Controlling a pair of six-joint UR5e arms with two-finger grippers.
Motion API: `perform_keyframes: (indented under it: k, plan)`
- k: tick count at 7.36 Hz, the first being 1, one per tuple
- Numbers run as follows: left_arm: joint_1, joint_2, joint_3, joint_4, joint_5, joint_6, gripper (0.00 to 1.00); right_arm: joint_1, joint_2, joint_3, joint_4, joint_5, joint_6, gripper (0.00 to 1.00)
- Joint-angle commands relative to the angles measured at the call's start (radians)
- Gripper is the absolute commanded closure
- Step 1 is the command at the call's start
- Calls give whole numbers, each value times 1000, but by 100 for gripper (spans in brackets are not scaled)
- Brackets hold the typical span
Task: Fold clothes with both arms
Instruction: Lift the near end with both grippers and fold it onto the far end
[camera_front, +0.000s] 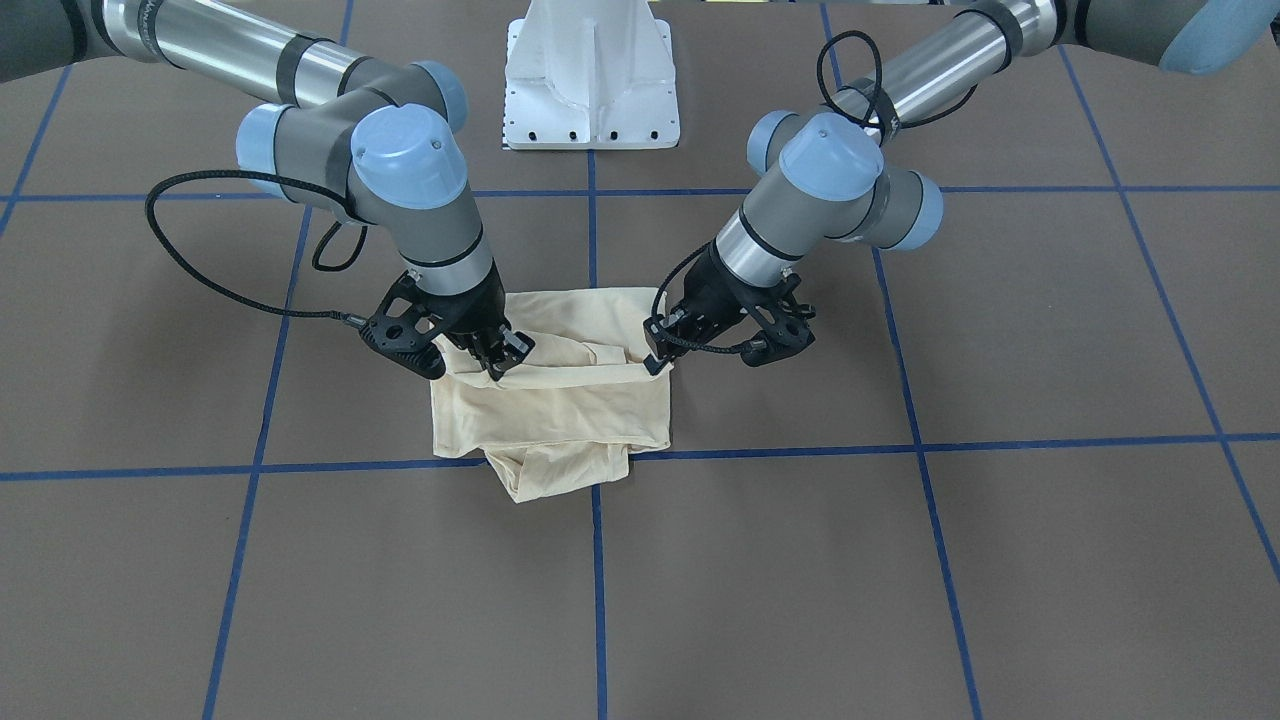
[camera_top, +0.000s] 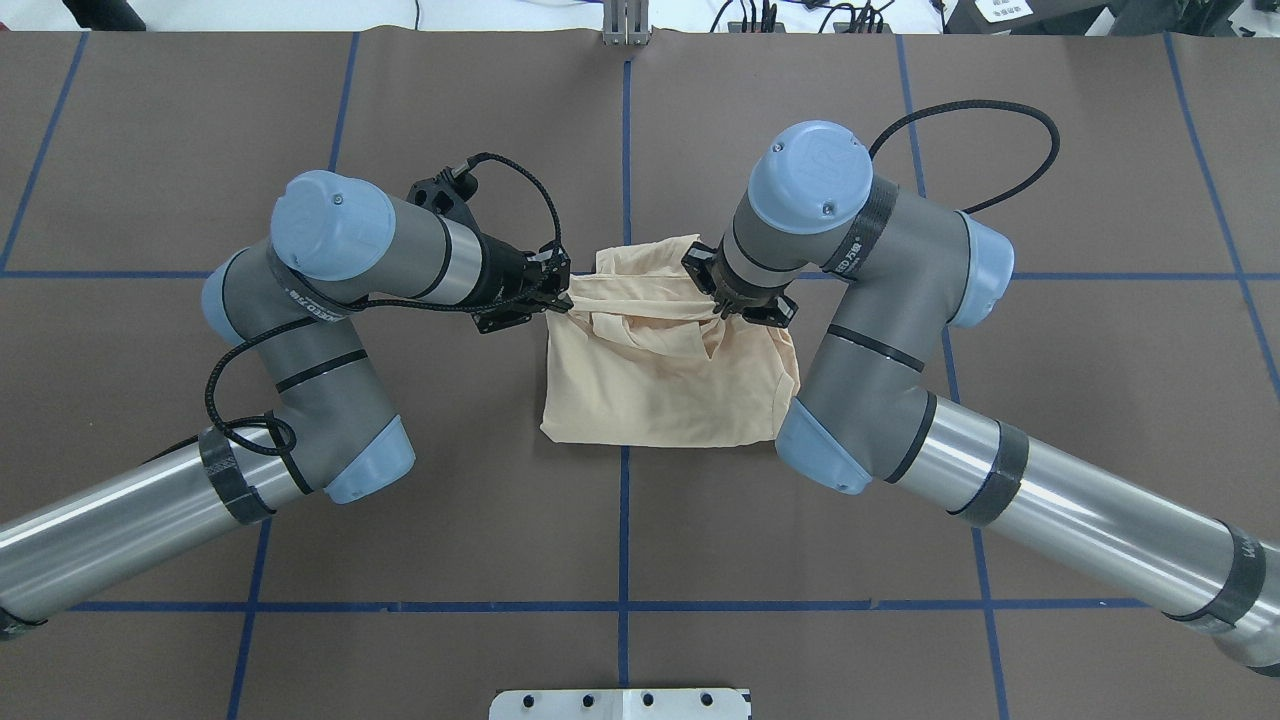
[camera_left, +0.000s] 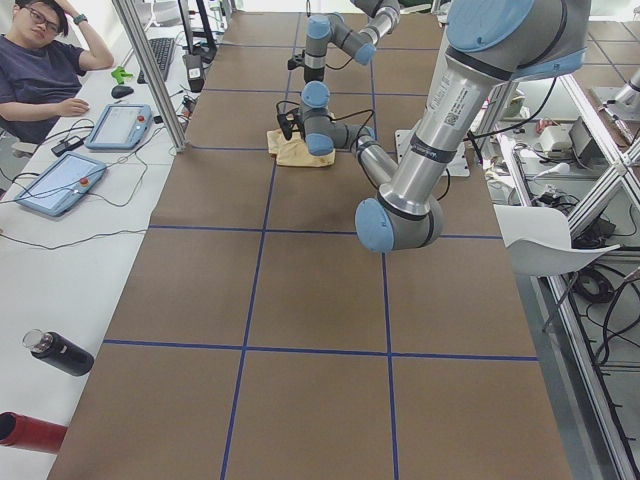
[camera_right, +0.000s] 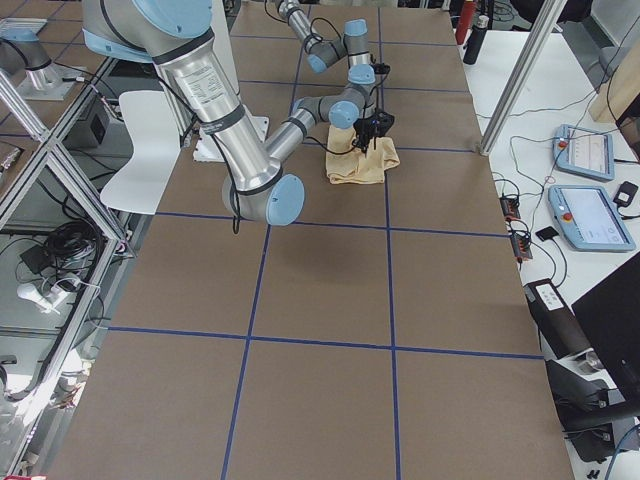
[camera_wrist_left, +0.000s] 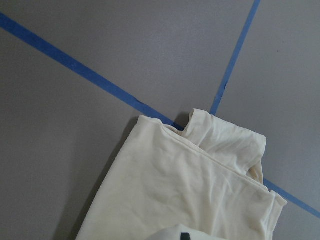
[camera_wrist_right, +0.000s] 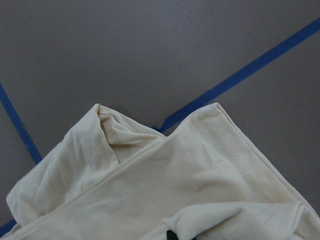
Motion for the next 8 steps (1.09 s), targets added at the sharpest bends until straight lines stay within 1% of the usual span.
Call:
perform_keyframes:
  k: [1,2,4,7,8]
  plan:
    - [-21,-21,51,-35,-1,1,100,29,15,-32,28,11,0,100]
    - [-20,-22,67,-41,-1,1,100,29,14,-44,28,10,0,100]
    - [-20,-35,155,-146,2,0,100,26,18,-99,32,8,-8,100]
    - [-20,-36,150,-154,0,-2,100,24,21,-102,55,11,-5,100]
    - [-20,-42,142,-156,0,-2,91,24,21,-102,74,11,-4,100]
